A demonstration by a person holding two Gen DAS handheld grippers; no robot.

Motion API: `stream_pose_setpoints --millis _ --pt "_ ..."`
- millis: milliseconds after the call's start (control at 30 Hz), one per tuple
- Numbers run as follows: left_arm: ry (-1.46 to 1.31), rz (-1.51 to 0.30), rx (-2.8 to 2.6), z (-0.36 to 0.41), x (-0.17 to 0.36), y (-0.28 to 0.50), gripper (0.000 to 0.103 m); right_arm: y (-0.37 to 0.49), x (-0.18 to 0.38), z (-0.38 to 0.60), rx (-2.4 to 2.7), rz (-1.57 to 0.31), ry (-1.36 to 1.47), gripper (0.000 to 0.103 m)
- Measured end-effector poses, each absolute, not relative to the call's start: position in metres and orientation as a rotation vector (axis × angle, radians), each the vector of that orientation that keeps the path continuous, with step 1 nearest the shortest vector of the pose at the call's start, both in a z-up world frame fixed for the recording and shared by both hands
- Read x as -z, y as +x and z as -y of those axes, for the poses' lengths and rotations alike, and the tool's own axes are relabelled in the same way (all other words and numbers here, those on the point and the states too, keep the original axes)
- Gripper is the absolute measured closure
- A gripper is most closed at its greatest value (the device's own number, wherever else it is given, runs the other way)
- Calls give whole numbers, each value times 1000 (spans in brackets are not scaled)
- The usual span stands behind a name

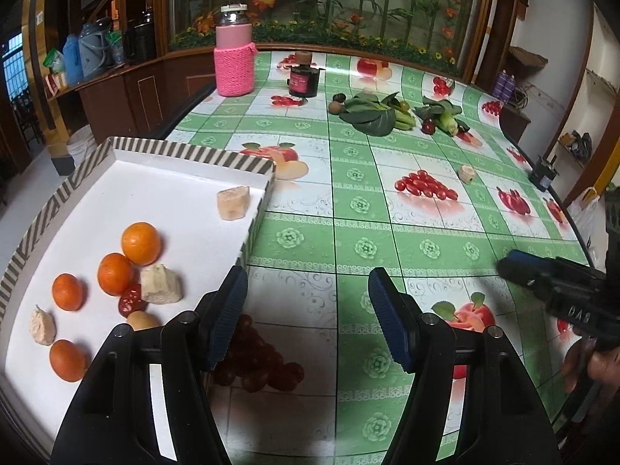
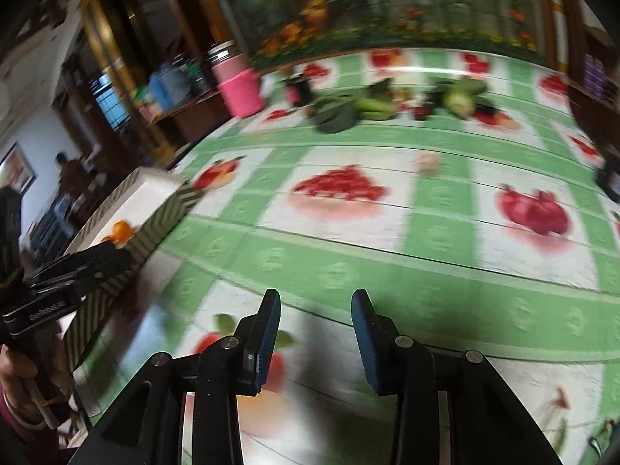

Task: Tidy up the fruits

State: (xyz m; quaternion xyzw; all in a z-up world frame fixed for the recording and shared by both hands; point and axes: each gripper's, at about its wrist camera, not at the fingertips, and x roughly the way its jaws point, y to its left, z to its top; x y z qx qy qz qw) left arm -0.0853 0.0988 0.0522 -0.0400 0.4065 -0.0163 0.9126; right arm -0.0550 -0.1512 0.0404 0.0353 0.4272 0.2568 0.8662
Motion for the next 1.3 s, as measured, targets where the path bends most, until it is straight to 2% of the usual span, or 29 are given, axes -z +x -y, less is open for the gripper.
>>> stream_pose_setpoints --millis 267,800,1300 --pt "-82 -839 61 -87 -55 -74 38 -30 -38 147 -504 -926 41 66" --pt "-46 -859 77 -46 -48 -22 38 58 -34 198 -336 -918 41 66" --pt "-5 -824 -8 -50 -43 -16 38 36 -35 145 -428 -918 0 66"
